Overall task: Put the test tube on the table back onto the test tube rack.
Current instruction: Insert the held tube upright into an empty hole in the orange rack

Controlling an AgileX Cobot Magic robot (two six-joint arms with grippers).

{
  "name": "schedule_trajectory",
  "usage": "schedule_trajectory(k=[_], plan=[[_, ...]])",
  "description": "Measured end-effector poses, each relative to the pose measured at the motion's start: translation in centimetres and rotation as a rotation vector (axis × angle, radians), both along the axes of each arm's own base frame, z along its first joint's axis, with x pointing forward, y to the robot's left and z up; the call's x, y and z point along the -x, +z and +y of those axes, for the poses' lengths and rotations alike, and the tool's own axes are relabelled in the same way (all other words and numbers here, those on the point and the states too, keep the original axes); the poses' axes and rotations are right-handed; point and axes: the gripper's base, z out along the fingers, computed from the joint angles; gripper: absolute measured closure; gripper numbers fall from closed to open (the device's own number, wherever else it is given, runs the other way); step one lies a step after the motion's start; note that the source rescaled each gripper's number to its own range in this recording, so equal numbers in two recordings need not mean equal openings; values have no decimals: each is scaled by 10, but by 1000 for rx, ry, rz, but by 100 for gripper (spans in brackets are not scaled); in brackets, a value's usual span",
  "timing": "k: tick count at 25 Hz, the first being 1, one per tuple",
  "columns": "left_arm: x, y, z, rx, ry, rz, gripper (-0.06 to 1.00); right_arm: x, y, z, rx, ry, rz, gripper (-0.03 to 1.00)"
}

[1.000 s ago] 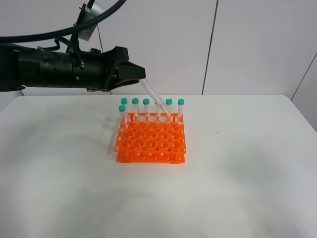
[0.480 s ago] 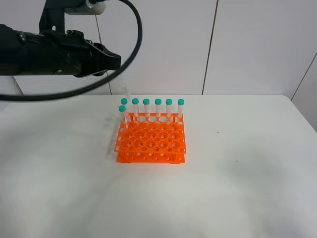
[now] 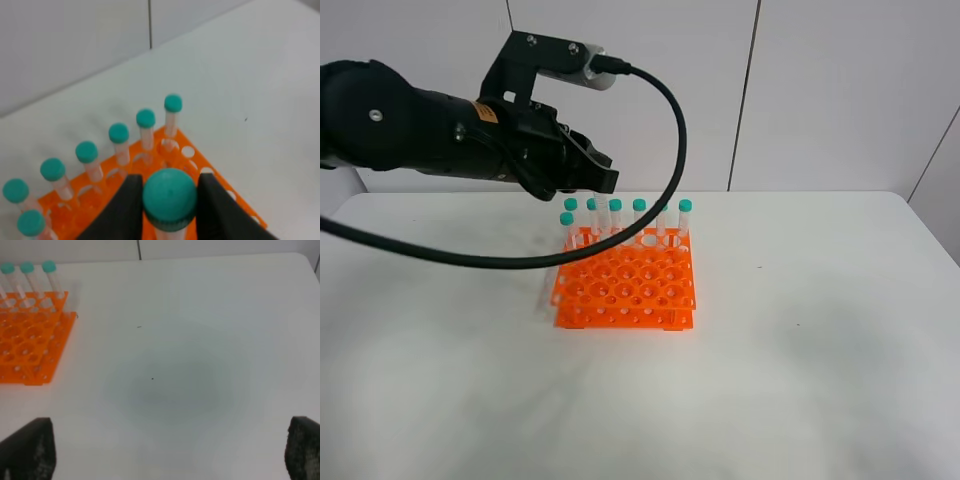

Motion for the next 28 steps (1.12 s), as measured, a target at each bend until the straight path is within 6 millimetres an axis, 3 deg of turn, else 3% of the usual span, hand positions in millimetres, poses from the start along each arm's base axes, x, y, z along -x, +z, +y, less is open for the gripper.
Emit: schedule_trajectory(k=[5, 8, 15, 22, 28], plan=[[-19, 4, -9, -58, 12, 31, 94, 0, 0, 0, 0, 0, 0, -3], [-25, -6, -9, -77, 39, 64, 94, 0, 0, 0, 0, 0, 0, -3], [-29, -14, -11, 16, 44, -91, 94, 0, 0, 0, 0, 0, 0, -3], [-25, -41, 4, 32, 82, -119, 94, 0, 0, 0, 0, 0, 0, -3], [-33, -47, 19, 30, 132, -99, 94, 0, 0, 0, 0, 0, 0, -3]])
